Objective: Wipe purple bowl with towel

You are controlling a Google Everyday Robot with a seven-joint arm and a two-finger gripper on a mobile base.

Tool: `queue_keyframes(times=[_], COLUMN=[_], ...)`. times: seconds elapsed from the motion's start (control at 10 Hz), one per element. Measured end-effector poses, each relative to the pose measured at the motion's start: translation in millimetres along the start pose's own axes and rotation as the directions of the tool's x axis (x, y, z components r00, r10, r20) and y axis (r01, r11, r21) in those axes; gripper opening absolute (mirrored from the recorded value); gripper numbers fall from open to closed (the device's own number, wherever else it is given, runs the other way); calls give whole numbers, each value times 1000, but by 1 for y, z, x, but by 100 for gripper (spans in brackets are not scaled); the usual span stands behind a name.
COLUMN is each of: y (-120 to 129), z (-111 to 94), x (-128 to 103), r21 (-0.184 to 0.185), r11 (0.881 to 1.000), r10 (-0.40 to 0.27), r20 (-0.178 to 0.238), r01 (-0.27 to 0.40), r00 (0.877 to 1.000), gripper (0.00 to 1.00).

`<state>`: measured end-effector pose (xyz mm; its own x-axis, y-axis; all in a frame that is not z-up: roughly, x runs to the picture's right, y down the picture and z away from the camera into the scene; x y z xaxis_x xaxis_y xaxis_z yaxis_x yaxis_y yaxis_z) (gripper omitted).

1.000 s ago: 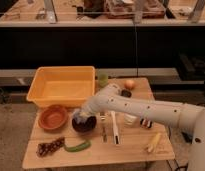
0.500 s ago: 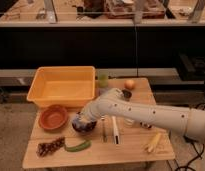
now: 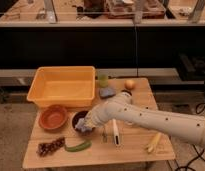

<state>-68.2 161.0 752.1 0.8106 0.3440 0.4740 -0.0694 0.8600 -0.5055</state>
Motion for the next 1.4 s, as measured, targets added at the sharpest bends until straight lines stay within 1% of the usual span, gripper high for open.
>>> queue_keyframes(times=[0.2, 0.4, 0.6, 0.8, 0.9, 1.0, 1.3, 1.4], y=[-4, -19, -36, -49, -53, -56, -59, -56], z=[0, 5, 12, 17, 22, 31, 43, 48], x=[10, 21, 23, 12, 4, -8, -20, -28], r21=[4, 20, 38, 65, 74, 83, 97, 94], r11=[1000, 1000, 999, 998, 997, 997, 995, 995], r10=[2, 18, 21, 16, 9, 1, -16, -26], r20=[-22, -52, -63, -54, -51, -46, -42, -34], r01=[-1, -17, -19, -12, -6, 3, 20, 29], r00=[1000, 998, 998, 998, 999, 999, 999, 999], gripper=[0, 0, 0, 0, 0, 0, 0, 0])
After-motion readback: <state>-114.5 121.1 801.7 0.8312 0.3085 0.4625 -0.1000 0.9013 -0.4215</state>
